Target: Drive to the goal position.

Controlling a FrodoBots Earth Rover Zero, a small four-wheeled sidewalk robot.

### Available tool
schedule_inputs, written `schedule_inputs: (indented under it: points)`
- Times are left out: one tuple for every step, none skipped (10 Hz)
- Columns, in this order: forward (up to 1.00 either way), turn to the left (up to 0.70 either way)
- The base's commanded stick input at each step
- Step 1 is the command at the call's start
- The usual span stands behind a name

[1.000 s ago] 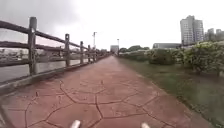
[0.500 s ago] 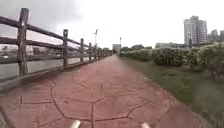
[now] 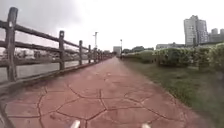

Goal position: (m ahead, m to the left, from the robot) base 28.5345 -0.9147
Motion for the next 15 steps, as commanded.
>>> schedule_inputs:
  points:
    - [0.7,0.0]
    - [0.7,0.0]
    - [0.7,0.0]
    - [0.7,0.0]
    - [0.7,0.0]
    - [0.7,0.0]
    - [0.7,0.0]
    - [0.7,0.0]
    - [0.7,0.0]
    - [0.7,0.0]
    - [0.7,0.0]
    - [0.7,0.0]
    - [0.7,0.0]
    - [0.7,0.0]
    - [0.7,0.0]
